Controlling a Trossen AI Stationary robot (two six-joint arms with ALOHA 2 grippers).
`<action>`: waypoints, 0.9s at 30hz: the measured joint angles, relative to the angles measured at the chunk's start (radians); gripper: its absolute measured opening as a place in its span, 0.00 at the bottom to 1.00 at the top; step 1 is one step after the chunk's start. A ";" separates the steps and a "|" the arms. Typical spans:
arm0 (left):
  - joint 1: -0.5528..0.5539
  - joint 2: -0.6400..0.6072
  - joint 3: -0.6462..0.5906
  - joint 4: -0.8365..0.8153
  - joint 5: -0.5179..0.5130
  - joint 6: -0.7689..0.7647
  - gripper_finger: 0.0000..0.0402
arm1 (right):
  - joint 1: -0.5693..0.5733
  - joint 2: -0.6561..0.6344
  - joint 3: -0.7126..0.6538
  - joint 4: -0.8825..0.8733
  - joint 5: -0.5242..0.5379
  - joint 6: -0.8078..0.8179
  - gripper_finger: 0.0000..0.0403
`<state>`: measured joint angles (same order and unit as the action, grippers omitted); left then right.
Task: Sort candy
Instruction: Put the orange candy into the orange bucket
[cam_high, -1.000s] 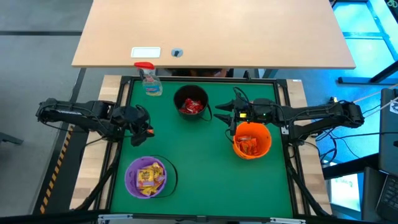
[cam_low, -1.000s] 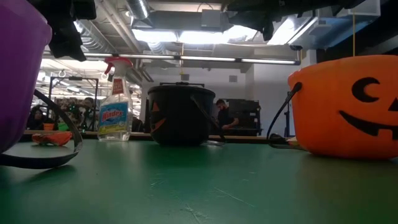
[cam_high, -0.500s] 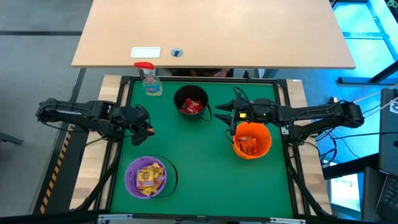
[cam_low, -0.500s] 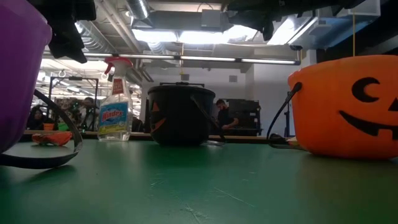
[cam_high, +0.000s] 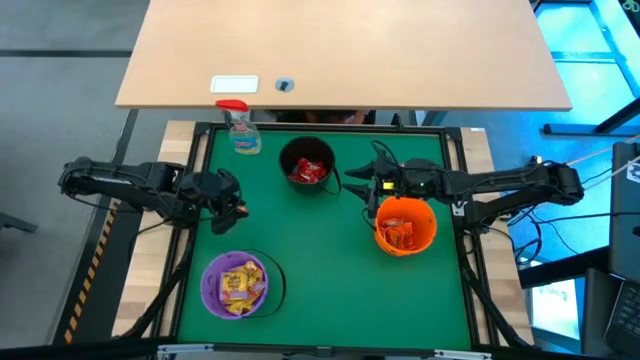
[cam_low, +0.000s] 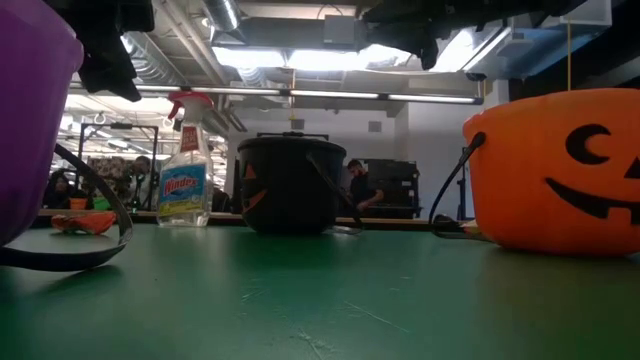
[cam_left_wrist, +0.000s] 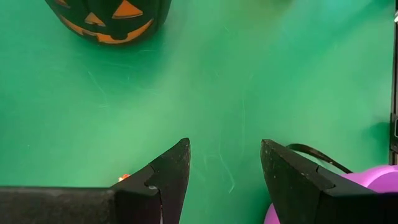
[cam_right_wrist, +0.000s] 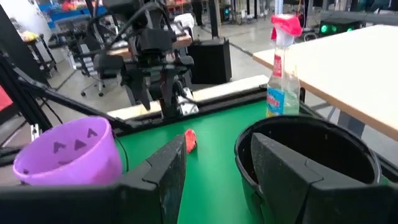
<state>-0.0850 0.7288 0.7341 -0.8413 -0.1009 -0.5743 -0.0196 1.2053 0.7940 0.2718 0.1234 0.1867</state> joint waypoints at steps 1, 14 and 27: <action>-0.004 0.000 0.000 0.000 -0.001 -0.001 0.46 | 0.000 0.003 0.000 0.008 0.000 0.000 0.44; -0.052 0.002 -0.161 -0.007 0.070 -0.146 0.46 | 0.001 0.011 0.000 0.013 -0.011 0.004 0.45; -0.046 0.061 -0.248 -0.004 0.047 -0.222 0.46 | 0.000 0.011 0.000 0.016 -0.011 -0.042 0.45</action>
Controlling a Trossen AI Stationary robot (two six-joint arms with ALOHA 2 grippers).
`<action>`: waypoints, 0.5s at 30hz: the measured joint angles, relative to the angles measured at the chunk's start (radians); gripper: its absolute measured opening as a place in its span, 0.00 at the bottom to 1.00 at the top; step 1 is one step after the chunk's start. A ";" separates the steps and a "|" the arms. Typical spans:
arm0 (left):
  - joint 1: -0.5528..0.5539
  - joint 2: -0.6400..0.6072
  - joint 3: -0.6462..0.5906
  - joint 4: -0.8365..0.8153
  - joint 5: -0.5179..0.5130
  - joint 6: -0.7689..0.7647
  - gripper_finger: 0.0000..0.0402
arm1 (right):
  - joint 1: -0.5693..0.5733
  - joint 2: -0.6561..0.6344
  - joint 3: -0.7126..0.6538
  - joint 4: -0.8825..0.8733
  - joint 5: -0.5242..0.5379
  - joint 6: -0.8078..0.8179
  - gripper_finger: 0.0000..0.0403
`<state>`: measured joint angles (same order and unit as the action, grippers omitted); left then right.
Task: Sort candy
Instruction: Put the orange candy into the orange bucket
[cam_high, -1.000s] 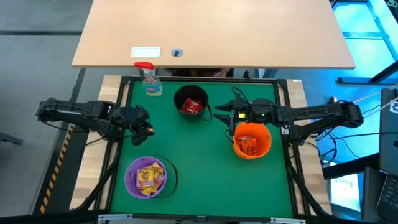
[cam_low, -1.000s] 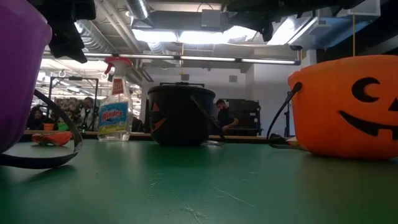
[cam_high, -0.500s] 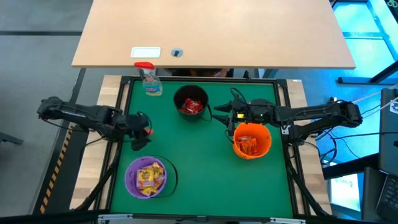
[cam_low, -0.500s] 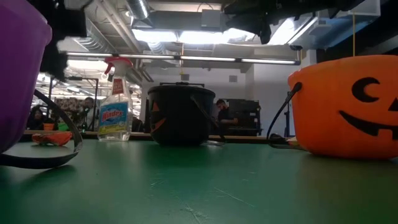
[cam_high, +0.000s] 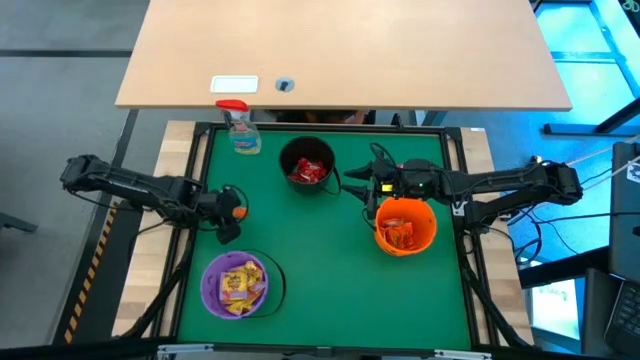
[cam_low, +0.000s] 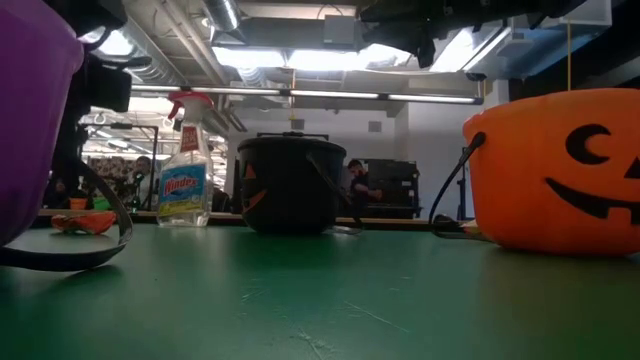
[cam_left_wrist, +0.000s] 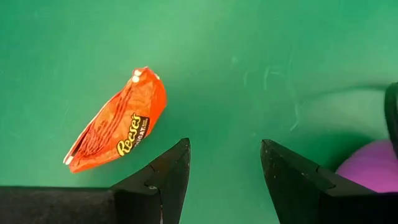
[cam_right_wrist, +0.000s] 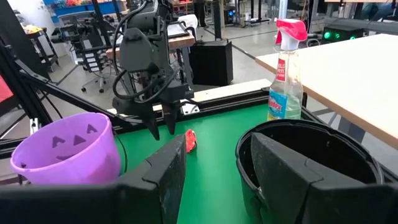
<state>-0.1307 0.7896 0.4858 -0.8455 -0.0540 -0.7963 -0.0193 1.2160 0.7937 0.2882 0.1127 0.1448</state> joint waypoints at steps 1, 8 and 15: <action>0.000 0.008 0.000 0.000 0.001 0.000 0.46 | 0.000 0.000 0.000 0.000 0.000 -0.001 0.45; 0.000 0.078 0.000 0.002 0.013 0.008 0.50 | 0.000 0.000 0.000 0.000 0.000 -0.021 0.45; 0.009 0.141 0.000 0.001 0.015 0.021 0.62 | 0.000 0.000 0.000 0.000 0.000 -0.021 0.45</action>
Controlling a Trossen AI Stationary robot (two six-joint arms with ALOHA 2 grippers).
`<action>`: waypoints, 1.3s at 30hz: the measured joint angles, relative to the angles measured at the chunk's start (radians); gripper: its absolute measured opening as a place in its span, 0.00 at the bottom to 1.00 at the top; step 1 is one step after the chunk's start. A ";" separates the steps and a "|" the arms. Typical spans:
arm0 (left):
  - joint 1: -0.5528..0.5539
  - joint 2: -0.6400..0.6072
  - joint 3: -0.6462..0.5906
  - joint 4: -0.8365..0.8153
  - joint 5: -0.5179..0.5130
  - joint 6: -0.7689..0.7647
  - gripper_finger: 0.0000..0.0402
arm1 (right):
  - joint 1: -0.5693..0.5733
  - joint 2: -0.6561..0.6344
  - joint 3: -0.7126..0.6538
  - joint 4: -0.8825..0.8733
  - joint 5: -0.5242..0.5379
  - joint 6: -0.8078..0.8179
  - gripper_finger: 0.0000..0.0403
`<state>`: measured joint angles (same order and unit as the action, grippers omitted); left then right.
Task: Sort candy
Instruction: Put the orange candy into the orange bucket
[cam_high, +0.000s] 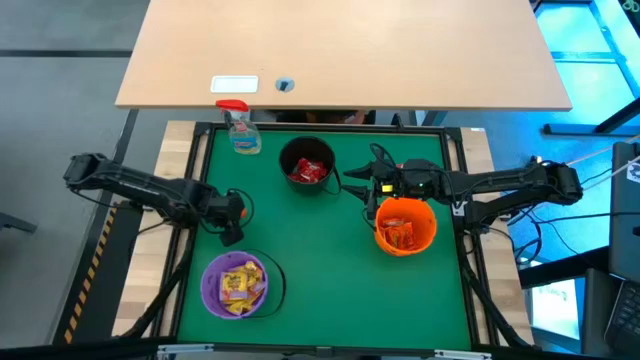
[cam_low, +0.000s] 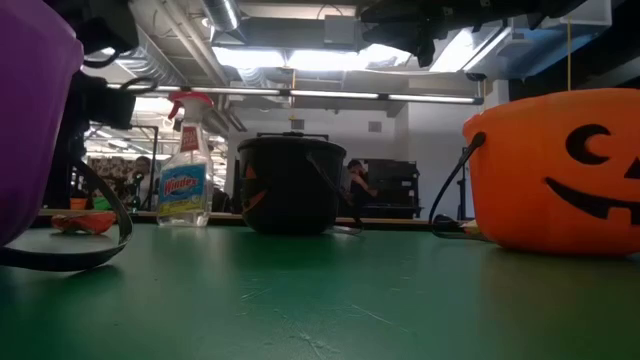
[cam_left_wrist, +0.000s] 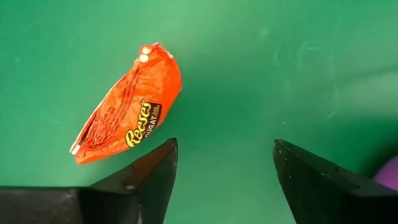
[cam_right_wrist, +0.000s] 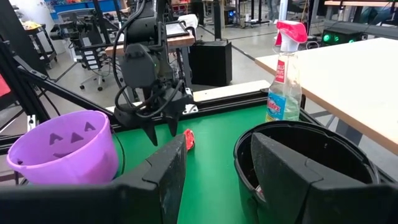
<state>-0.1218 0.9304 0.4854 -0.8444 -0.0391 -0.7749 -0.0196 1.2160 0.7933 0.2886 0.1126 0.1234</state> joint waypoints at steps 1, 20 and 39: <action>0.003 0.009 0.000 0.000 0.000 0.004 0.63 | 0.000 0.000 0.000 0.000 0.000 0.000 0.45; 0.082 0.238 0.000 0.035 0.032 0.026 0.66 | 0.000 0.000 0.000 -0.001 -0.001 0.001 0.45; 0.179 0.311 0.003 0.059 -0.009 0.030 0.55 | 0.001 0.000 0.000 -0.002 -0.020 0.002 0.45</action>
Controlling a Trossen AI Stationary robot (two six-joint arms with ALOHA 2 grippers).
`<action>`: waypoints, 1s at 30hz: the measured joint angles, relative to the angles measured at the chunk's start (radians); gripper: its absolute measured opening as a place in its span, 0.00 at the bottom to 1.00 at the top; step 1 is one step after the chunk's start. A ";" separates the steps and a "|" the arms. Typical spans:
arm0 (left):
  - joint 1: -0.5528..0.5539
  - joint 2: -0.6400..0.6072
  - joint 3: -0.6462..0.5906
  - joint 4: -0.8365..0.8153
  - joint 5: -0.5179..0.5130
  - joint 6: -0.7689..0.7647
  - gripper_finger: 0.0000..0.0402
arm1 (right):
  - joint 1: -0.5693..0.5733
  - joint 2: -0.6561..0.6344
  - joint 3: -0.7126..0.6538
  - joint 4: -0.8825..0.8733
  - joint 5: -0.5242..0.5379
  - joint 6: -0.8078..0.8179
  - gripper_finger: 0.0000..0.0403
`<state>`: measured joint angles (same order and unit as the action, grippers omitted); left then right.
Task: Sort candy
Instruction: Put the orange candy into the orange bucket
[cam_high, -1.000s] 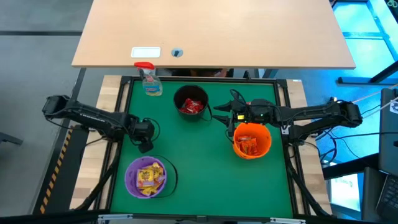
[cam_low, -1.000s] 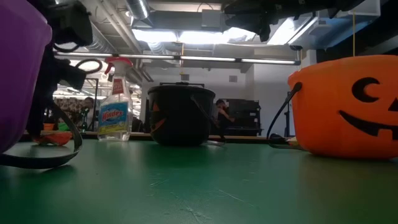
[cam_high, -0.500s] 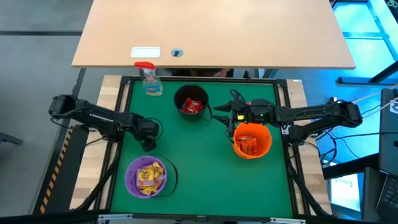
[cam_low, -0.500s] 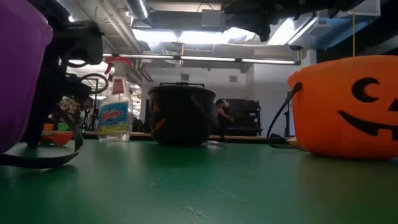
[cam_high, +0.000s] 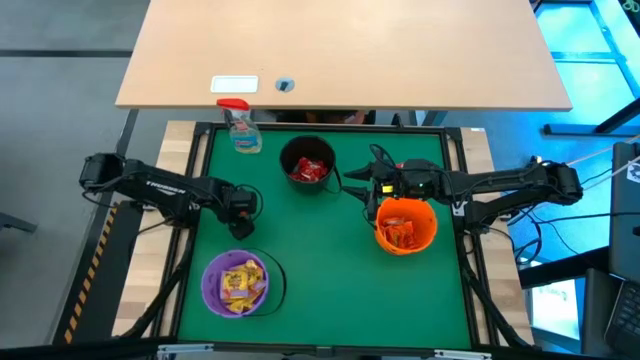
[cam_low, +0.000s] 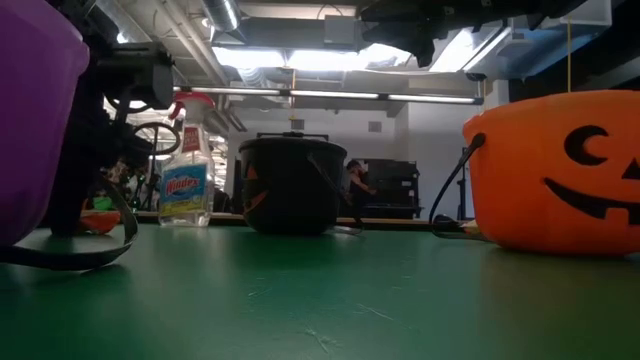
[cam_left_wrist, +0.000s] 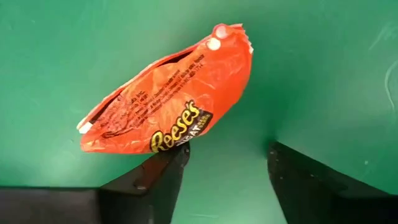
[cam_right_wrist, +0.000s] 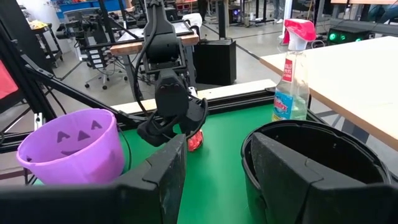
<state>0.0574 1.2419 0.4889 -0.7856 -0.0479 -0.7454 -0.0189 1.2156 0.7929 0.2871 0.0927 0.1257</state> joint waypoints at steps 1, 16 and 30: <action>0.000 0.000 0.000 0.001 -0.005 0.002 0.52 | 0.000 0.000 0.000 0.000 0.000 0.000 0.45; 0.005 0.001 0.107 -0.013 -0.131 0.104 0.03 | 0.000 0.000 0.000 0.000 0.000 0.003 0.45; 0.031 0.001 0.303 -0.192 -0.183 0.256 0.01 | 0.000 0.000 0.000 -0.002 -0.007 0.003 0.45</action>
<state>0.0887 1.2427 0.7918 -0.9779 -0.2309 -0.4894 -0.0192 1.2153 0.7929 0.2849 0.0853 0.1291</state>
